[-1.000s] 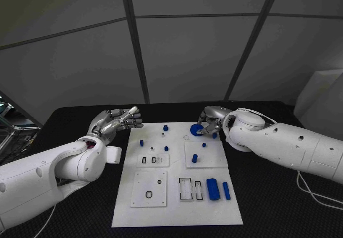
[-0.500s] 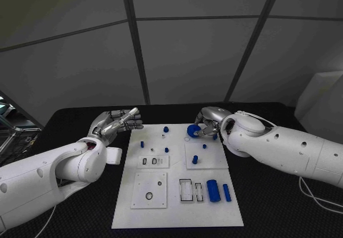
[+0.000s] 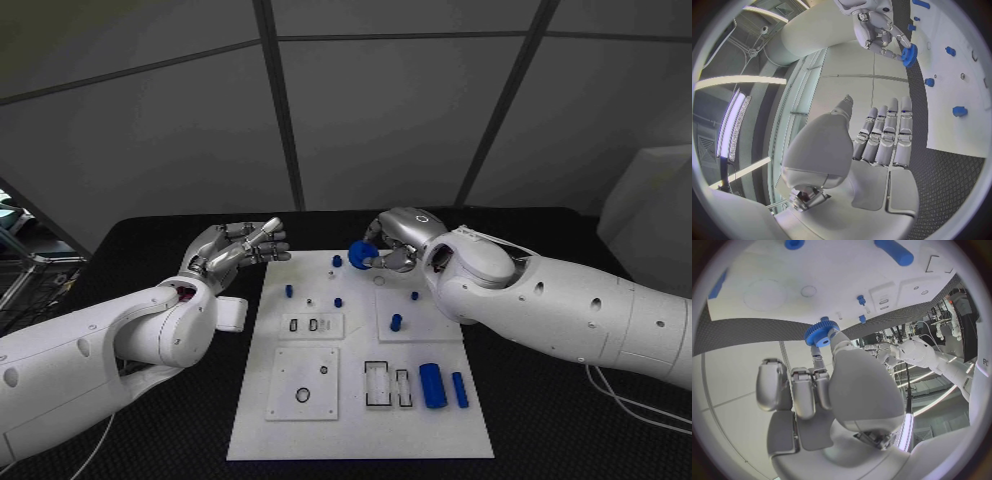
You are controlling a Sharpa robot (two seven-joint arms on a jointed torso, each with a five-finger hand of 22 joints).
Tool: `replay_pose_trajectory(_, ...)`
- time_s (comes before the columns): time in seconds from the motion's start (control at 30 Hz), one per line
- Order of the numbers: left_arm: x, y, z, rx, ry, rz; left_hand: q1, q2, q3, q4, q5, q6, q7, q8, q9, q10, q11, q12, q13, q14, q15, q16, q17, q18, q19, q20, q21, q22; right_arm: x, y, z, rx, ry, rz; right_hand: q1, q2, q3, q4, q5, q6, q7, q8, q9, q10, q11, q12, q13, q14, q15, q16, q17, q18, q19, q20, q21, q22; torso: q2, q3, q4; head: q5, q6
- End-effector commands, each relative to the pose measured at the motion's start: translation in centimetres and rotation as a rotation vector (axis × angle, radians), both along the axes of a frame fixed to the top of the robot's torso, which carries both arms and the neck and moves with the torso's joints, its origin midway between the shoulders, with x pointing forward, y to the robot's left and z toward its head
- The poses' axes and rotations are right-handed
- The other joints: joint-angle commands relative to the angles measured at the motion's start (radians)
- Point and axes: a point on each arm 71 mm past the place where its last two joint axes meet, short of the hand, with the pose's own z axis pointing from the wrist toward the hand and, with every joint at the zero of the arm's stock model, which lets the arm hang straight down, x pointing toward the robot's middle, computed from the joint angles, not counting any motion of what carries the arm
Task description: Assemble the parts on the task board
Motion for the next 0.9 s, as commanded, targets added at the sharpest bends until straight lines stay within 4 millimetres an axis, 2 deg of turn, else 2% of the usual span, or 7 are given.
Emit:
replay_pose_trajectory(0.03,0.0,-0.2,0.1,-0.002,-0.001,-0.018,0.000,0.008,0.000,-0.003,-0.004,-0.001,0.014,-0.005,-0.001,-0.003,0.005,-0.006,0.000,0.003,0.003,-0.005,0.001,0.011,0.005,0.003,0.006,-0.001,-0.2,1.3,0.6,-0.032,-0.089,0.029,-0.002,-0.001,0.012,-0.001,-0.007,0.015,-0.008,0.005,0.002,0.097,-0.007,0.005,0.255,0.102,-0.006,0.004,0.263,-0.021,0.011,-0.001,0.005,0.004,0.001,-0.0008,0.0007,0.008,-0.004)
replay_pose_trajectory(0.13,0.0,-0.3,0.1,-0.003,-0.001,-0.019,0.001,0.008,0.000,-0.004,-0.004,-0.001,0.014,-0.005,-0.001,-0.003,0.005,-0.006,0.000,0.003,0.003,-0.005,0.001,0.011,0.005,0.003,0.006,-0.001,-0.1,2.5,0.5,-0.042,-0.099,0.042,-0.003,-0.002,0.015,-0.001,-0.009,0.017,-0.008,0.003,0.002,0.097,-0.007,0.005,0.256,0.102,-0.007,0.004,0.263,-0.021,0.013,-0.001,0.006,0.006,0.002,0.0007,-0.0008,0.013,-0.007)
replay_pose_trajectory(0.33,0.0,-0.4,0.1,-0.004,-0.002,-0.020,0.001,0.008,0.000,-0.004,-0.004,-0.001,0.014,-0.005,-0.001,-0.003,0.005,-0.006,0.000,0.003,0.003,-0.005,0.001,0.011,0.005,0.003,0.006,-0.001,0.1,4.1,0.1,-0.060,-0.096,0.058,-0.003,-0.003,0.017,-0.001,-0.011,0.018,-0.008,0.002,0.001,0.097,-0.007,0.005,0.255,0.102,-0.007,0.004,0.263,-0.021,0.014,-0.001,0.006,0.008,0.002,-0.0010,0.0008,0.019,-0.012)
replay_pose_trajectory(0.47,0.0,-0.5,0.1,-0.004,-0.001,-0.021,0.001,0.008,0.000,-0.004,-0.004,-0.001,0.014,-0.005,-0.001,-0.003,0.005,-0.006,0.000,0.003,0.003,-0.005,0.001,0.011,0.005,0.003,0.006,-0.001,0.4,5.1,-0.4,-0.078,-0.085,0.069,-0.003,-0.003,0.018,-0.001,-0.010,0.018,-0.008,0.002,0.001,0.096,-0.008,0.004,0.254,0.102,-0.007,0.004,0.263,-0.021,0.013,-0.001,0.006,0.007,0.002,0.0001,-0.0001,0.024,-0.015)
replay_pose_trajectory(0.73,0.0,-0.5,0.1,-0.001,-0.003,-0.021,0.002,0.009,0.000,-0.005,-0.004,-0.001,0.014,-0.005,-0.001,-0.003,0.005,-0.007,0.000,0.003,0.003,-0.006,0.002,0.011,0.005,0.003,0.006,-0.002,0.7,5.8,-1.4,-0.118,-0.057,0.080,-0.005,-0.003,0.021,-0.001,-0.012,0.018,-0.008,0.000,0.001,0.096,-0.007,0.004,0.254,0.102,-0.007,0.004,0.263,-0.021,0.014,-0.001,0.007,0.008,0.001,-0.0001,-0.0008,0.028,-0.019)
replay_pose_trajectory(0.9,0.0,-0.5,0.1,0.000,-0.005,-0.021,0.002,0.009,0.000,-0.005,-0.004,-0.001,0.014,-0.005,-0.001,-0.003,0.005,-0.007,0.000,0.003,0.003,-0.006,0.002,0.011,0.005,0.003,0.006,-0.002,0.9,6.0,-2.0,-0.142,-0.039,0.084,-0.006,-0.003,0.023,-0.001,-0.014,0.018,-0.008,-0.002,0.001,0.097,-0.007,0.004,0.255,0.102,-0.007,0.004,0.263,-0.021,0.013,-0.002,0.006,0.008,0.001,0.0011,-0.0021,0.030,-0.021)
